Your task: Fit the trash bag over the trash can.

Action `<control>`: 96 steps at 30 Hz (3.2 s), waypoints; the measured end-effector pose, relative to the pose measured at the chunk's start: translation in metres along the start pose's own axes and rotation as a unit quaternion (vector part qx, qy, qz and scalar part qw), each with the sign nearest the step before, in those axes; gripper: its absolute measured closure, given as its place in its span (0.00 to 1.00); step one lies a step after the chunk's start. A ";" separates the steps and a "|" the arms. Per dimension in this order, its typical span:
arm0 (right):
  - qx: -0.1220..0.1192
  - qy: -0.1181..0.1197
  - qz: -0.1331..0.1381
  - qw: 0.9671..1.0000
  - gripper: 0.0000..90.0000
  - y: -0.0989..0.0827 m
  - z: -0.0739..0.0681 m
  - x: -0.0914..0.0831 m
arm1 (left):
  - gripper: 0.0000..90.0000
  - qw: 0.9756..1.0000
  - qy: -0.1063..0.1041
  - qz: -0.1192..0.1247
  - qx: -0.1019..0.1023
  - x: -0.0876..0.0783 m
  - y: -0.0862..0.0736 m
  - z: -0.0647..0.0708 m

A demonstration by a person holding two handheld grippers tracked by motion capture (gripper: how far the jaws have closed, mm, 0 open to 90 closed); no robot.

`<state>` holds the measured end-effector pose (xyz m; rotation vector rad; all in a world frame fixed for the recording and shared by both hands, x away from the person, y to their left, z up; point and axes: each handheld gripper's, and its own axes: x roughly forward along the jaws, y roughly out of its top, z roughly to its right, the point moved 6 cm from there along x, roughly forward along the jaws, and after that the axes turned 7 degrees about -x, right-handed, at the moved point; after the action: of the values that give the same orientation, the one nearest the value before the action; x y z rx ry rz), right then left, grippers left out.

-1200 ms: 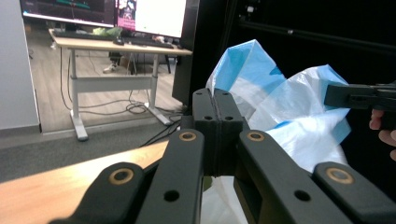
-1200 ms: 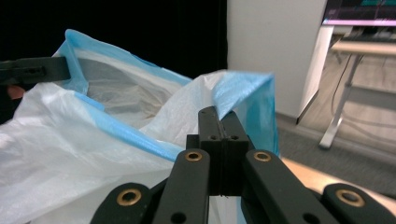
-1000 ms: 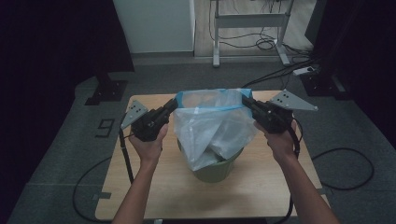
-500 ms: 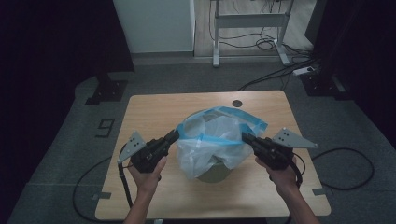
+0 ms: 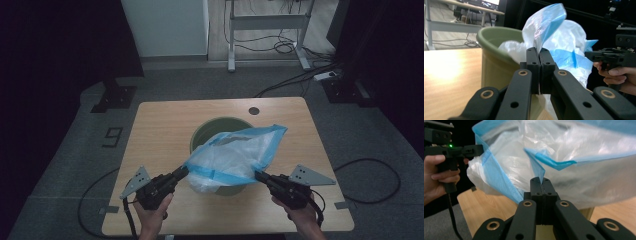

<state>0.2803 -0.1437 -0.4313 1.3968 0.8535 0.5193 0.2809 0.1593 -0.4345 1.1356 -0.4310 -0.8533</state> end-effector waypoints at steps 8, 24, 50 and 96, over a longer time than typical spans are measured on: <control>-0.014 0.002 -0.027 1.000 0.99 -0.018 -0.006 0.005 | 0.98 1.000 0.006 -0.016 -0.002 -0.003 -0.015 -0.006; -0.036 -0.018 -0.063 0.997 0.99 -0.020 -0.003 0.013 | 0.37 0.998 0.024 -0.036 0.050 0.005 0.021 0.026; -0.051 -0.018 -0.039 0.998 0.62 -0.018 -0.014 -0.005 | 1.00 0.994 0.066 -0.062 0.069 0.058 0.062 0.014; 0.009 -0.084 -0.009 0.996 0.37 0.037 0.039 -0.050 | 1.00 0.994 0.086 0.002 0.068 0.033 0.060 0.011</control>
<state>0.2855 -0.2016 -0.3857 1.4267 0.7359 0.3763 0.3154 0.1368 -0.3790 1.3219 -0.3531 -0.7234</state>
